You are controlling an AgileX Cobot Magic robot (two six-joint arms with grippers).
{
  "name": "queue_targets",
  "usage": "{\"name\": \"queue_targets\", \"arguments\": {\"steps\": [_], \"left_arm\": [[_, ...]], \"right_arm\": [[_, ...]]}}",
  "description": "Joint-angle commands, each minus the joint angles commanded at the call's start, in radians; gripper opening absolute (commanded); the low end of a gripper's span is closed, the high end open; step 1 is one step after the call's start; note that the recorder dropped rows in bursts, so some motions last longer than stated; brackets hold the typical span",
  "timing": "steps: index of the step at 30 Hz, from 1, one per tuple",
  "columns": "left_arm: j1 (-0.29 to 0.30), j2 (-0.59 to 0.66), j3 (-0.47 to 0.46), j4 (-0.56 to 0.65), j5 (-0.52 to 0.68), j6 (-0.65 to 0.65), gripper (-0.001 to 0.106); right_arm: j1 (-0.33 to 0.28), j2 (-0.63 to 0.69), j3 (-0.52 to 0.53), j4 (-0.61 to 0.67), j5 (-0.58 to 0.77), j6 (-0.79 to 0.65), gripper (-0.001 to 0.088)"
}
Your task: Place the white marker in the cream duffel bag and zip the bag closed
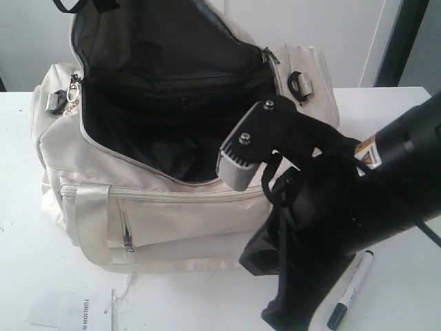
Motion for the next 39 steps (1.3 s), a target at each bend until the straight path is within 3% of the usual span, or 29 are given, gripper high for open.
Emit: {"name": "queue_targets", "arguments": {"steps": [6,14,23,39], "left_arm": [[0.0,0.0,0.0,0.0,0.0,0.0,0.037],[0.0,0.0,0.0,0.0,0.0,0.0,0.037],[0.0,0.0,0.0,0.0,0.0,0.0,0.037],[0.0,0.0,0.0,0.0,0.0,0.0,0.037]], "right_arm": [[0.0,-0.004,0.0,-0.195,0.043,0.228,0.0],[-0.022,-0.044,0.0,-0.263,0.088,0.347,0.0],[-0.166,-0.05,0.0,-0.263,0.125,0.349,0.0],[-0.5,-0.048,0.0,-0.254,0.193,0.358,0.0]]}}
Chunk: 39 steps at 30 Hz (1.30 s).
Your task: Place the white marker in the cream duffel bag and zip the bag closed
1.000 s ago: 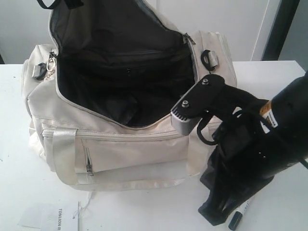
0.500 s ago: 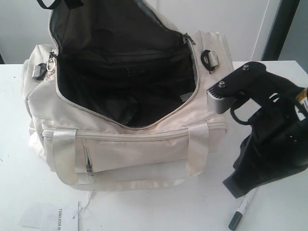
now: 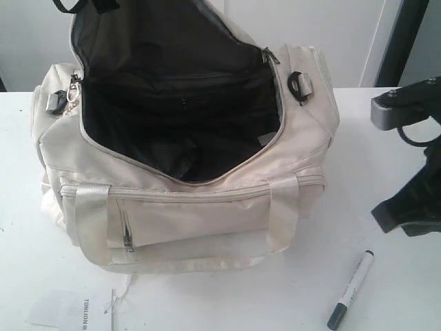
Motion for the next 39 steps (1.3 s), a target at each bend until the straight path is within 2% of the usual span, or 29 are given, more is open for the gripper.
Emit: {"name": "queue_targets", "arguments": {"steps": [9,12,15,16,19,20,21,22,23,25,28,30,32,34,39], "left_arm": [[0.0,0.0,0.0,0.0,0.0,0.0,0.037],[0.0,0.0,0.0,0.0,0.0,0.0,0.037],[0.0,0.0,0.0,0.0,0.0,0.0,0.037],[0.0,0.0,0.0,0.0,0.0,0.0,0.037],[0.0,0.0,0.0,0.0,0.0,0.0,0.037],[0.0,0.0,0.0,0.0,0.0,0.0,0.037],[0.0,0.0,0.0,0.0,0.0,0.0,0.037],[0.0,0.0,0.0,0.0,0.0,0.0,0.037],[0.0,0.0,0.0,0.0,0.0,0.0,0.037],[0.0,0.0,0.0,0.0,0.0,0.0,0.037],[0.0,0.0,0.0,0.0,0.0,0.0,0.037],[0.0,0.0,0.0,0.0,0.0,0.0,0.037],[0.0,0.0,0.0,0.0,0.0,0.0,0.037],[0.0,0.0,0.0,0.0,0.0,0.0,0.037],[0.0,0.0,0.0,0.0,0.0,0.0,0.037]], "right_arm": [[-0.153,0.031,0.0,0.006,0.025,0.066,0.0],[-0.184,0.048,0.0,0.037,0.034,0.085,0.0],[-0.209,0.085,0.0,0.045,0.036,0.182,0.0014],[-0.209,0.091,0.0,0.045,0.036,0.203,0.0031],[-0.209,0.108,0.0,0.045,0.01,0.264,0.0154],[-0.209,0.118,0.0,0.054,-0.016,0.304,0.0274],[-0.209,0.122,0.0,0.068,-0.024,0.313,0.0324],[-0.209,0.136,0.0,0.105,-0.036,0.313,0.0447],[-0.207,0.15,0.0,0.141,-0.036,0.313,0.0529],[-0.182,0.183,0.0,0.162,-0.04,0.311,0.0612],[-0.121,0.214,0.002,0.127,-0.092,0.37,0.0613],[-0.056,0.217,0.047,0.071,-0.201,0.502,0.0607],[-0.019,0.218,0.109,0.062,-0.302,0.568,0.0607],[-0.016,0.231,0.16,0.054,-0.365,0.611,0.0607],[-0.015,0.322,0.176,0.03,-0.367,0.635,0.0607]]}}
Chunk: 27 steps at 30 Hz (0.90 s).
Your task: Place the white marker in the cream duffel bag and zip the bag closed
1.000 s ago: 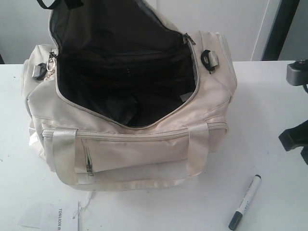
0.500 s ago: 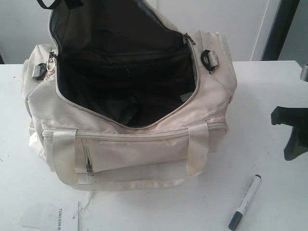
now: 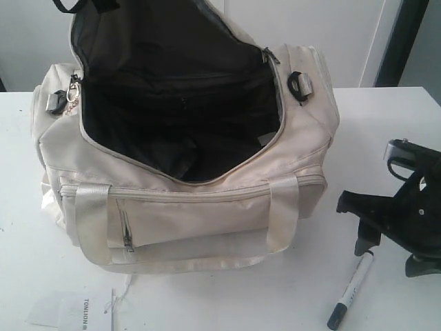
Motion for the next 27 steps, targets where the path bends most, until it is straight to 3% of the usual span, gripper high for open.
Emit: {"name": "queue_targets", "arguments": {"steps": [14,22,27], "left_arm": [[0.0,0.0,0.0,0.0,0.0,0.0,0.037],[0.0,0.0,0.0,0.0,0.0,0.0,0.037],[0.0,0.0,0.0,0.0,0.0,0.0,0.037]], "right_arm": [[0.006,0.125,0.0,0.024,-0.093,0.007,0.0575],[0.056,0.18,-0.003,0.029,-0.161,0.054,0.0573],[0.056,0.22,-0.003,0.017,-0.15,0.054,0.0567]]}}
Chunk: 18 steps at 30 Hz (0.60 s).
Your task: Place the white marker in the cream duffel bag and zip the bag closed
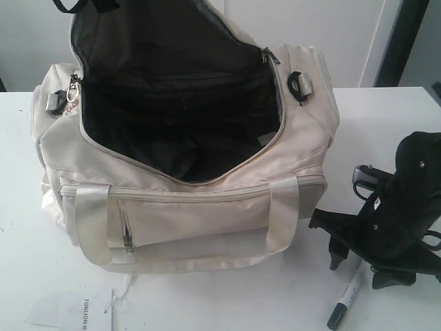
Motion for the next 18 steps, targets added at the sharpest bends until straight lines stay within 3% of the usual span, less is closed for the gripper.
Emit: {"name": "queue_targets", "arguments": {"steps": [4,8,13,15,16,17,18], "left_arm": [[0.0,0.0,0.0,0.0,0.0,0.0,0.037],[0.0,0.0,0.0,0.0,0.0,0.0,0.037],[0.0,0.0,0.0,0.0,0.0,0.0,0.037],[0.0,0.0,0.0,0.0,0.0,0.0,0.037],[0.0,0.0,0.0,0.0,0.0,0.0,0.037],[0.0,0.0,0.0,0.0,0.0,0.0,0.037],[0.0,0.0,0.0,0.0,0.0,0.0,0.037]], "right_arm": [[0.0,0.007,0.0,-0.001,-0.016,0.0,0.0563],[0.0,0.008,0.0,-0.004,-0.032,0.0,0.0469],[0.0,0.048,0.0,-0.005,-0.048,-0.002,0.0456],[0.0,0.063,0.0,-0.005,-0.039,-0.003,0.0352],[0.0,0.067,0.0,-0.005,-0.037,-0.018,0.0162],[0.0,0.067,0.0,-0.005,-0.037,-0.036,0.0037],[0.0,0.063,0.0,-0.005,-0.052,-0.063,0.0]]}}
